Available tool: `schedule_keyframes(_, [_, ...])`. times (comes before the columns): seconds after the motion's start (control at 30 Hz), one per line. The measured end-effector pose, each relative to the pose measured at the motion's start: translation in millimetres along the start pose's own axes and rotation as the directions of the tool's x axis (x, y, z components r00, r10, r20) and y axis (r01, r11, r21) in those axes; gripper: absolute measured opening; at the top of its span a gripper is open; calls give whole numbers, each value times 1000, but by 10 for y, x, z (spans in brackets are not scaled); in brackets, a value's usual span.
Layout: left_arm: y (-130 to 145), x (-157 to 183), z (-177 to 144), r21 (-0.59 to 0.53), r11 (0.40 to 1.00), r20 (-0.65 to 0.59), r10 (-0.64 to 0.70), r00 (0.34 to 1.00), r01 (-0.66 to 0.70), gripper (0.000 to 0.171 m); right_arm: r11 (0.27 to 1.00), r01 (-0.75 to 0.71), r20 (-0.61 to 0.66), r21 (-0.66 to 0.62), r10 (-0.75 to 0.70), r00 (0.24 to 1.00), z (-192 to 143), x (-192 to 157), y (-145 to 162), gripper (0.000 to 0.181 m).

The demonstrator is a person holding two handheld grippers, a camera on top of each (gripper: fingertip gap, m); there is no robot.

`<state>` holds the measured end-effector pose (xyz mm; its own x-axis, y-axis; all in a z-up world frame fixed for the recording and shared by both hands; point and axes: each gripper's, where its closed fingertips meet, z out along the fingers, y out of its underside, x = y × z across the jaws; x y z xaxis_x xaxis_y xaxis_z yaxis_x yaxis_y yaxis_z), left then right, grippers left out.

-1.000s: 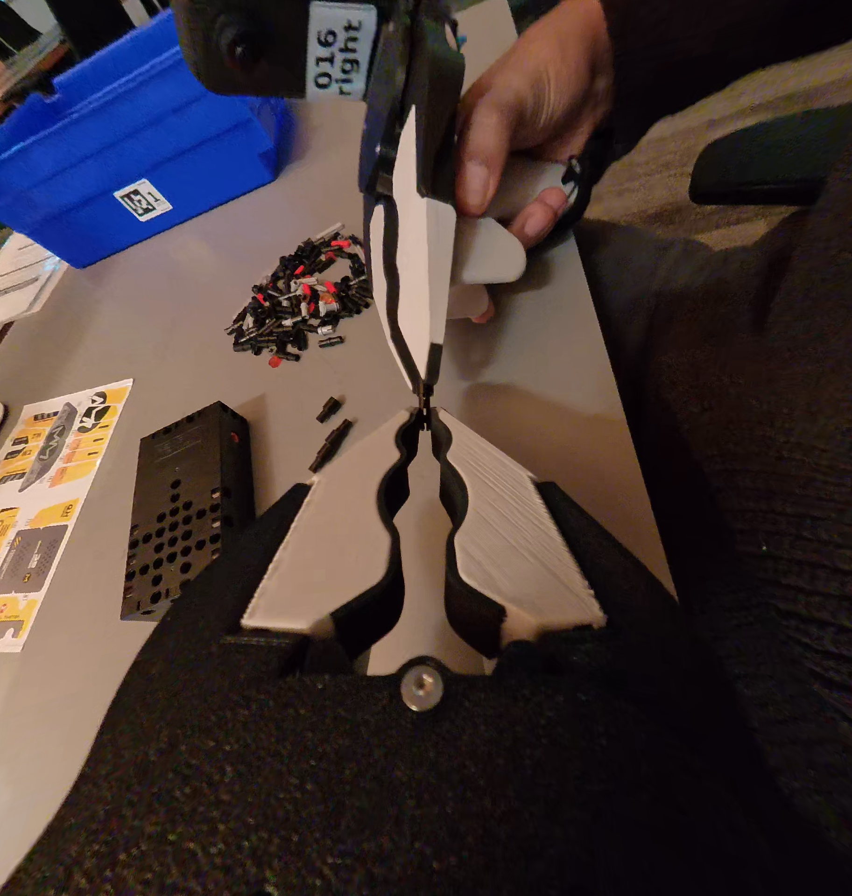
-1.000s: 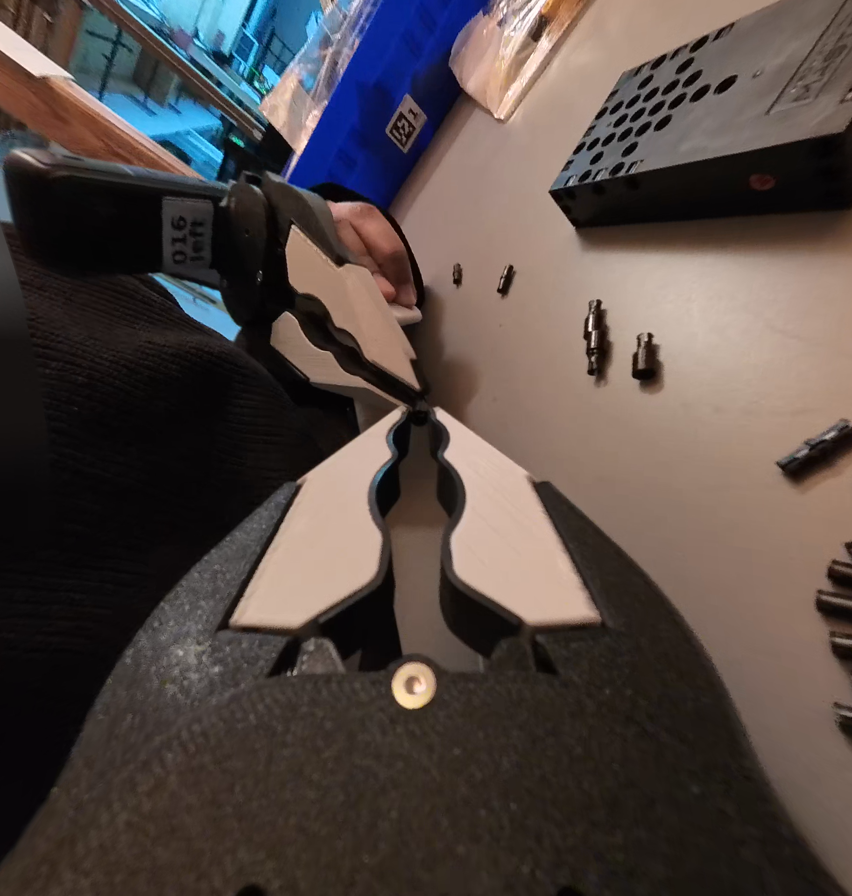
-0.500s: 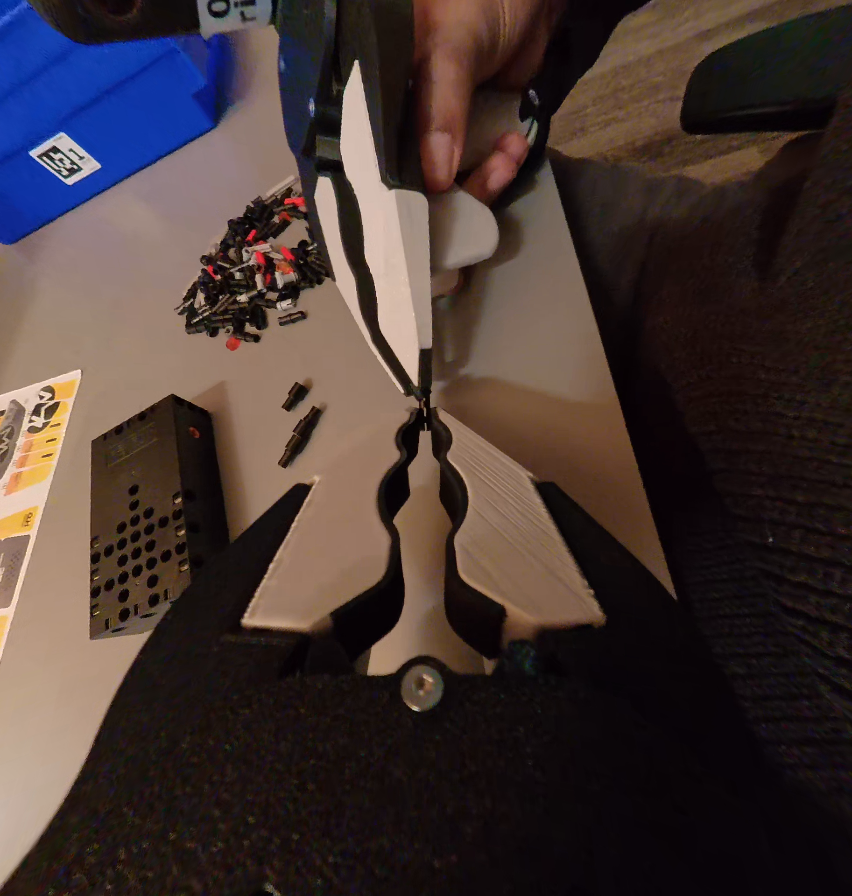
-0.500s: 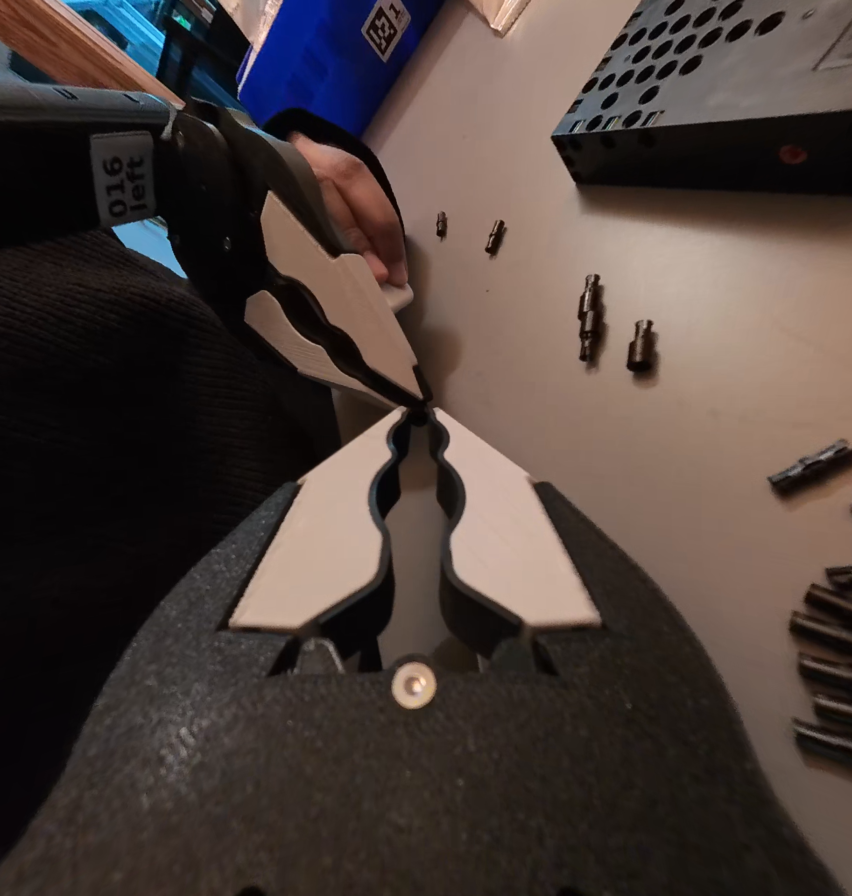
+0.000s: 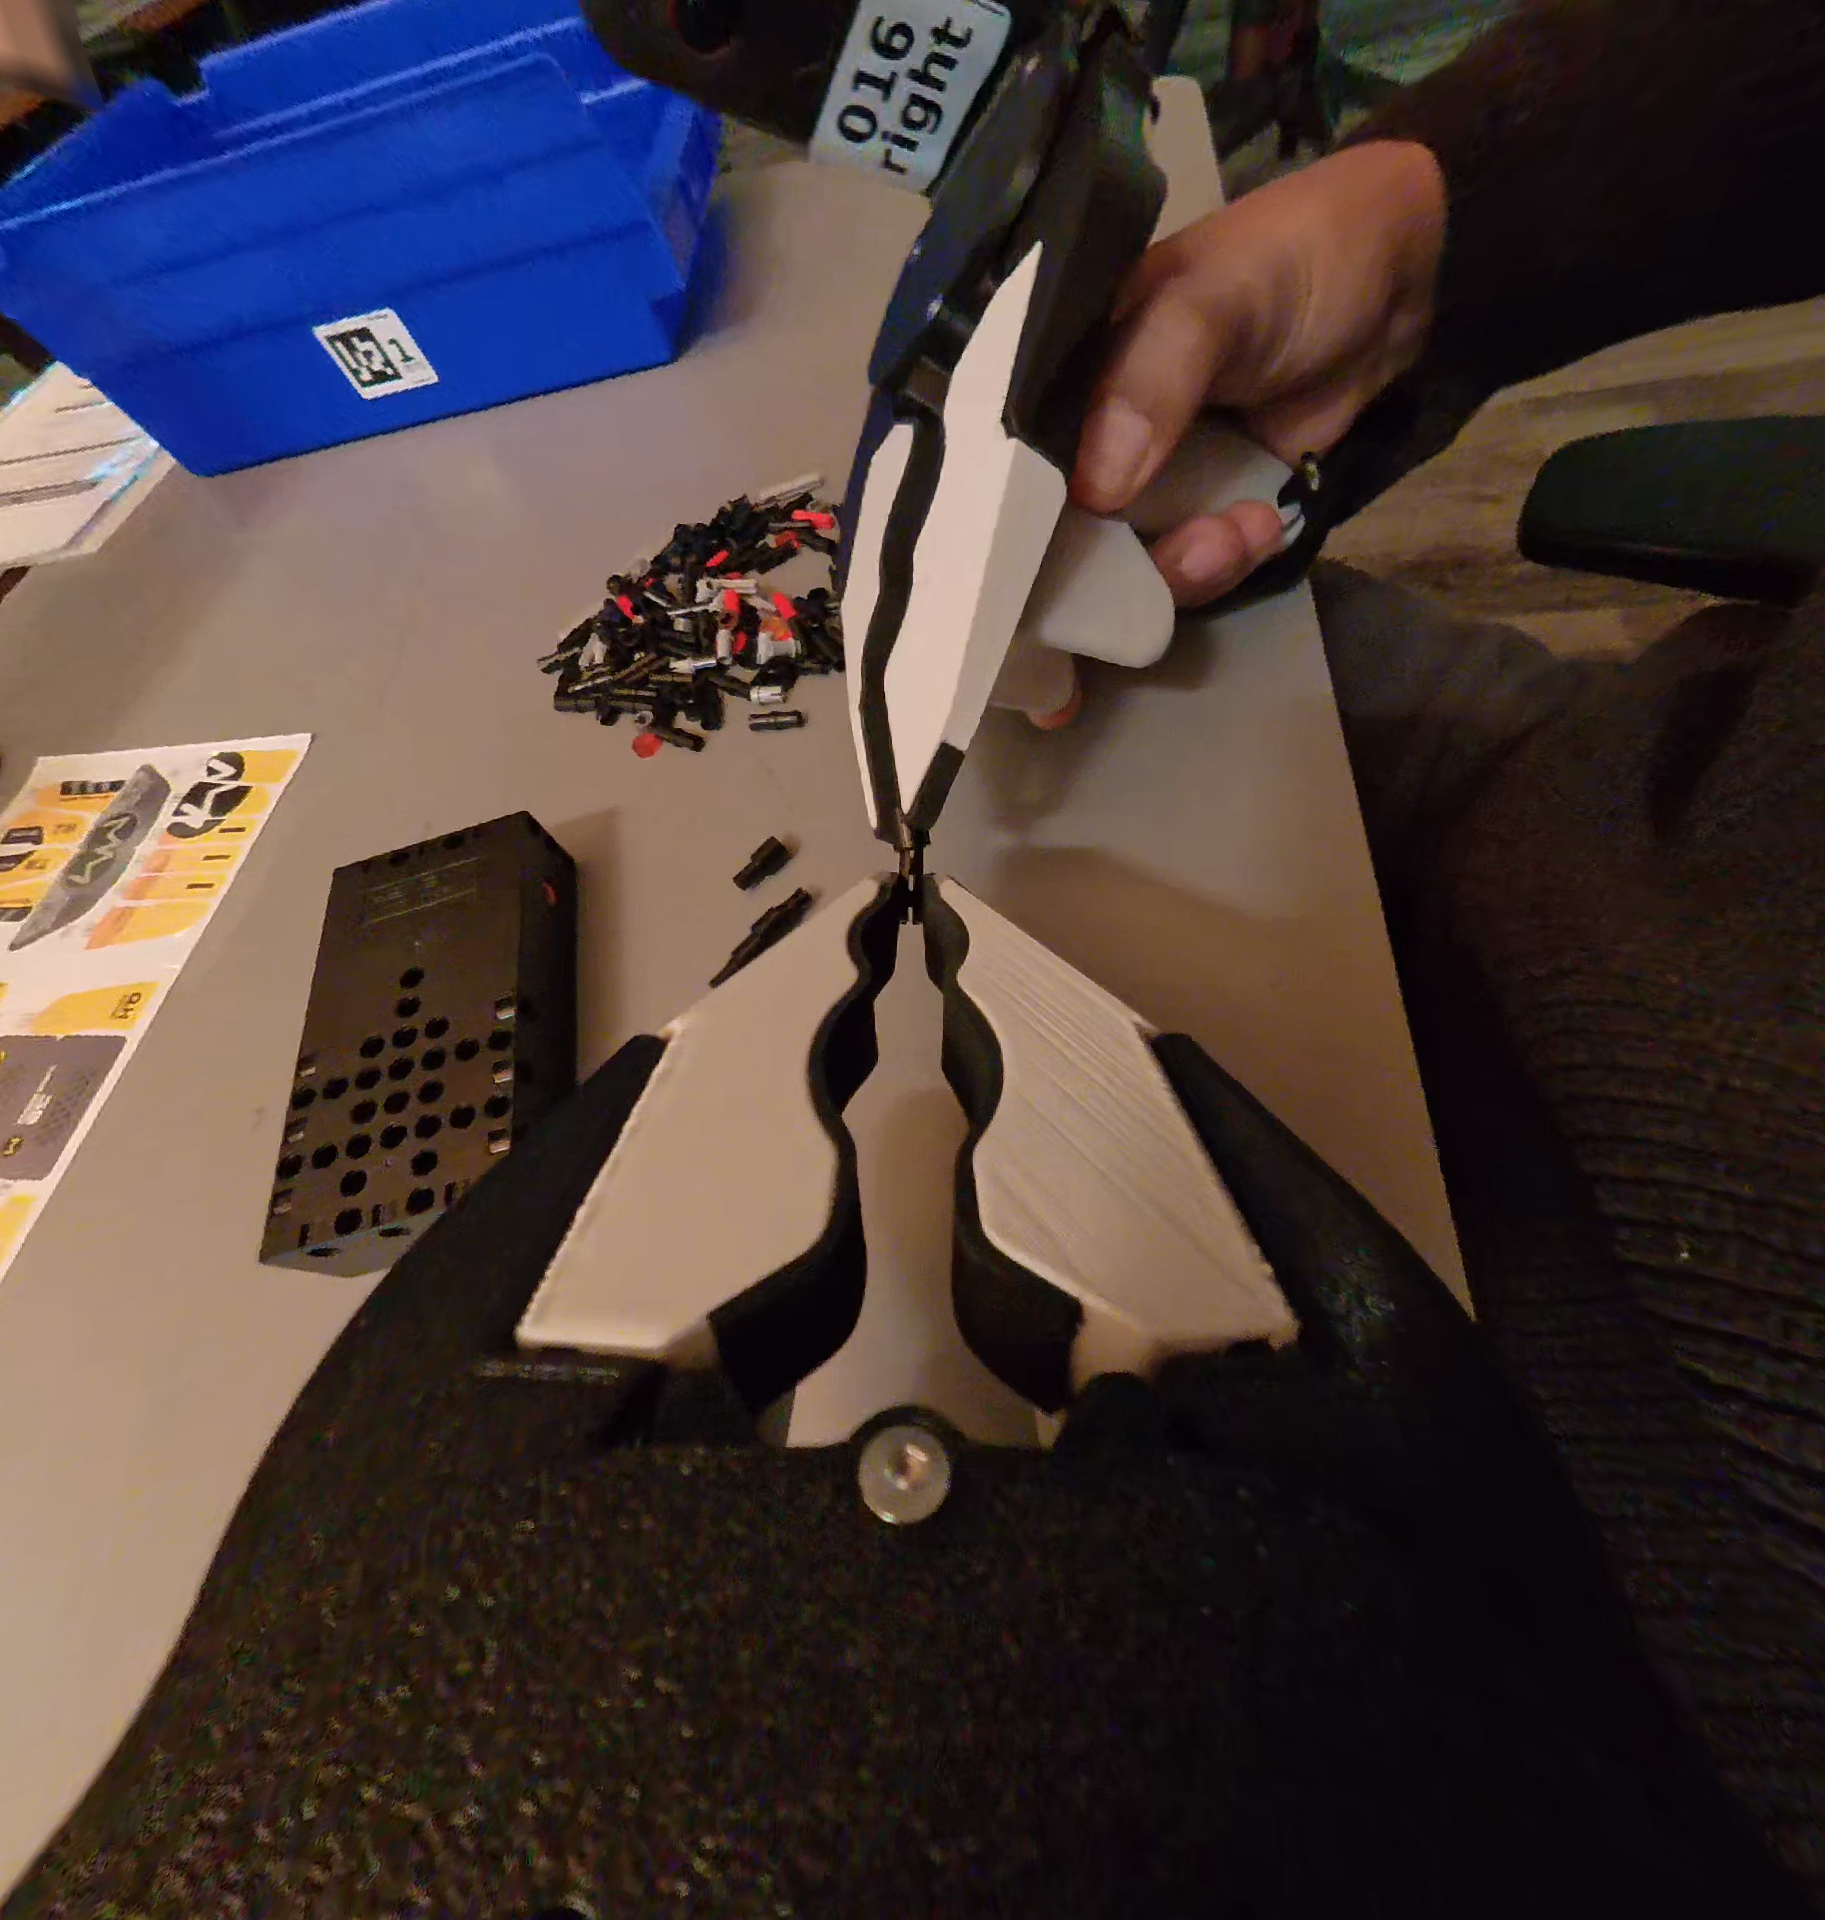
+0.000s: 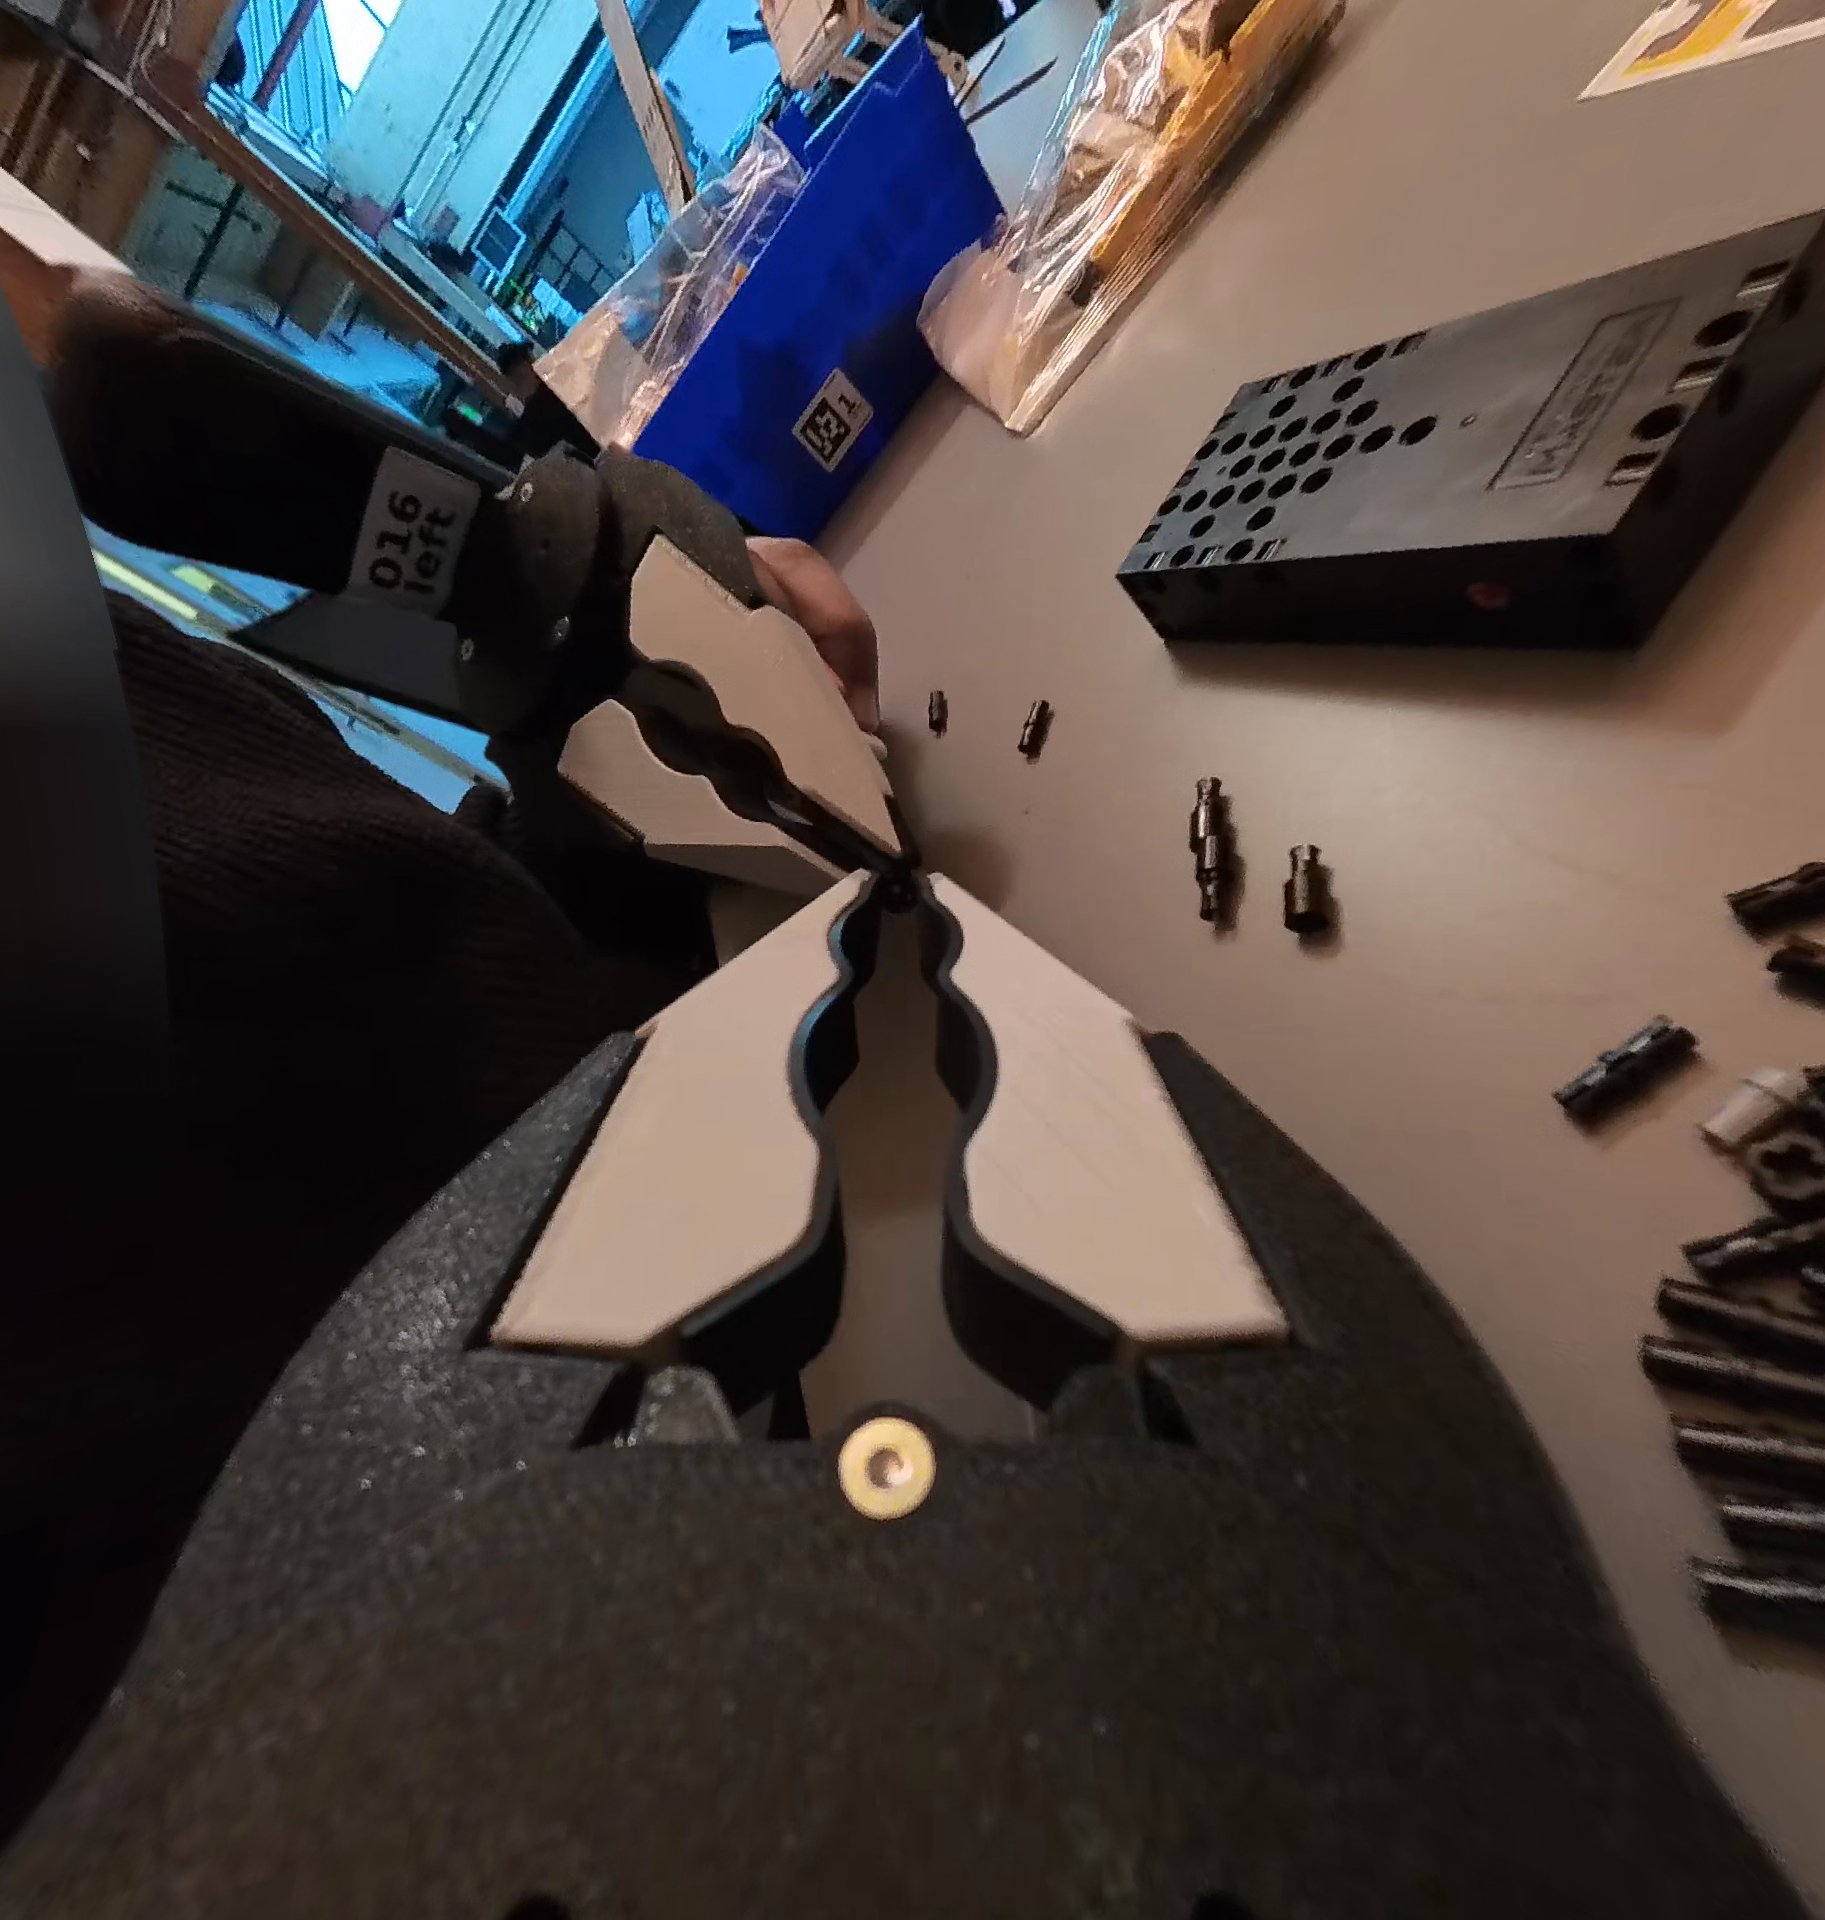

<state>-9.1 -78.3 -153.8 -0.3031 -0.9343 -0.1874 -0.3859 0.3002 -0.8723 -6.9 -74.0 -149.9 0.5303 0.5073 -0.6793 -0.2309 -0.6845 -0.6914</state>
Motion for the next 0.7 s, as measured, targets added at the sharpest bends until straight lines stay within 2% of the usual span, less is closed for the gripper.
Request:
schedule_keyframes(0.2, [-9, -64, 12, 0, 999, 31, -51, 998, 51, 2, 998, 54, -63, 26, -52, 997, -1, 32, -60, 6])
schedule_keyframes(0.37, [-84, -161, -35, 61, 989, 48, -141, 989, 138, 3, 999, 20, -35, 27, -19, 999, 22, 7, -38, 6])
schedule_keyframes(0.43, [-227, -65, -80, 142, 972, -55, -180, 982, 186, 2, 999, 43, -32, -30, -44, 999, 128, -36, 94, 7])
schedule_keyframes(0.57, [-101, -109, -54, 69, 995, 52, -69, 996, 65, 3, 989, 145, -96, -30, -147, 984, 85, -12, -16, 6])
schedule_keyframes(0.7, [-45, -109, -79, 49, 997, 25, -64, 998, 63, 3, 982, 186, -86, -39, -189, 978, -2, -9, -17, 6])
